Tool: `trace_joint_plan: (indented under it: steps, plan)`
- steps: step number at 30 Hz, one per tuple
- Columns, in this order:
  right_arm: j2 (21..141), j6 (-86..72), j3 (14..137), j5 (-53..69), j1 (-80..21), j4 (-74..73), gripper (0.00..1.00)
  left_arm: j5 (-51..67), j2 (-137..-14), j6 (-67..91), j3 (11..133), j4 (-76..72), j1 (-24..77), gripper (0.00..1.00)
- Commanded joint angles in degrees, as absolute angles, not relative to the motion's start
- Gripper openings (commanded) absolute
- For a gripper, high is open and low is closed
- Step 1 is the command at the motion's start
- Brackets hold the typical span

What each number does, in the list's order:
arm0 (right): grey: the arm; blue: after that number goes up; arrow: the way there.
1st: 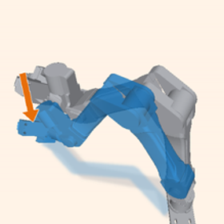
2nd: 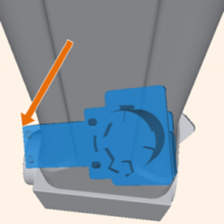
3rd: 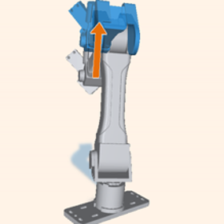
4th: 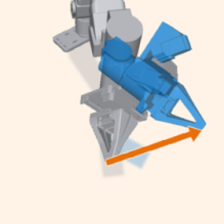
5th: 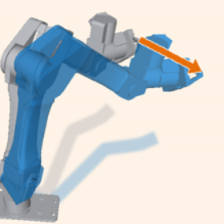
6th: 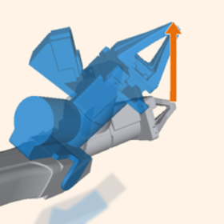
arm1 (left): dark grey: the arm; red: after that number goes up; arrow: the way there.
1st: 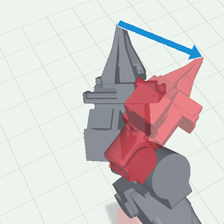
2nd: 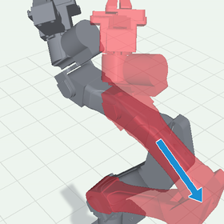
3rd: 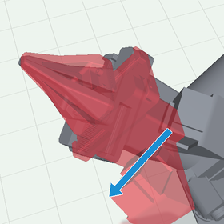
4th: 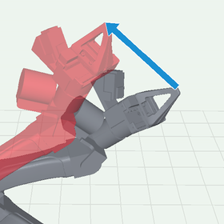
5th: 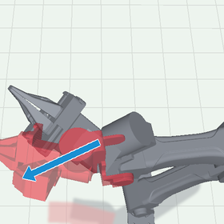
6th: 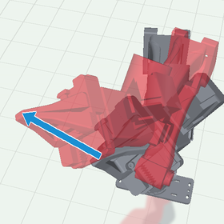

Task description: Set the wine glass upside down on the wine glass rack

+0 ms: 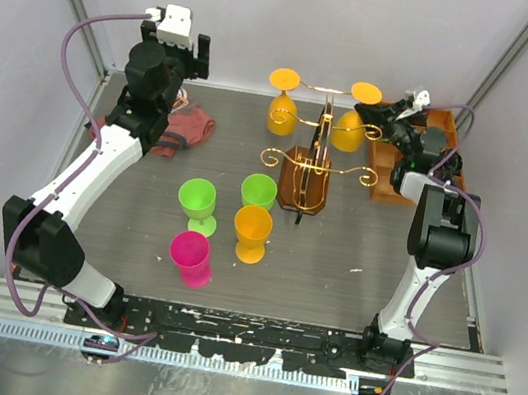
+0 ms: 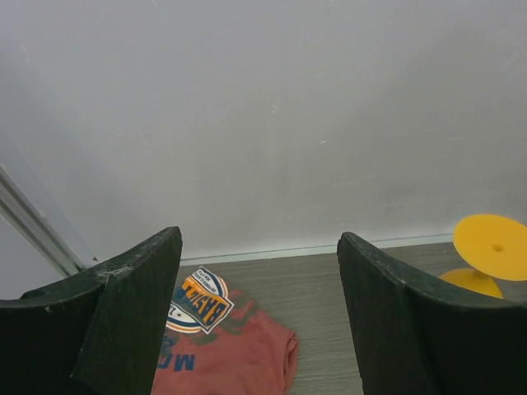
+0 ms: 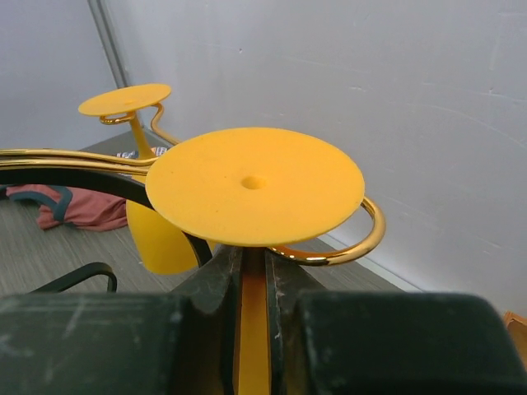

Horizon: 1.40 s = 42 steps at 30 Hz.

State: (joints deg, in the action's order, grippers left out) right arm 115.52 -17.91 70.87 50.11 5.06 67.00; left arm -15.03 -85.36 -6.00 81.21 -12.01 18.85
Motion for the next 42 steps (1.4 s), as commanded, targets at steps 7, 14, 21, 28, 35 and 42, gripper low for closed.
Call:
trace_joint_plan:
  steps: [7, 14, 21, 28, 35, 42]
  plan:
    - [116.24, -12.60, 75.67, 42.87, 4.22, 62.71, 0.01, -16.29, -85.49, -7.29, 81.10, -11.95, 18.46, 0.83]
    - [114.80, -9.96, 73.24, 35.96, 4.31, 62.29, 0.01, -16.52, -85.51, -7.47, 80.83, -11.95, 18.47, 0.83]
    - [111.83, -7.55, 68.97, 34.77, 4.75, 62.48, 0.01, -16.96, -85.06, -8.23, 80.32, -11.86, 18.38, 0.84]
    - [109.23, -6.11, 65.30, 34.07, 4.84, 62.52, 0.01, -16.89, -85.34, -8.26, 80.16, -11.91, 18.19, 0.84]
    - [107.88, -6.39, 63.50, 35.10, 4.92, 63.35, 0.00, -16.69, -85.21, -8.51, 80.00, -12.01, 18.04, 0.84]
    - [107.17, -4.48, 63.01, 37.32, 3.46, 62.20, 0.01, -16.02, -85.50, -8.53, 79.98, -12.13, 17.95, 0.85]
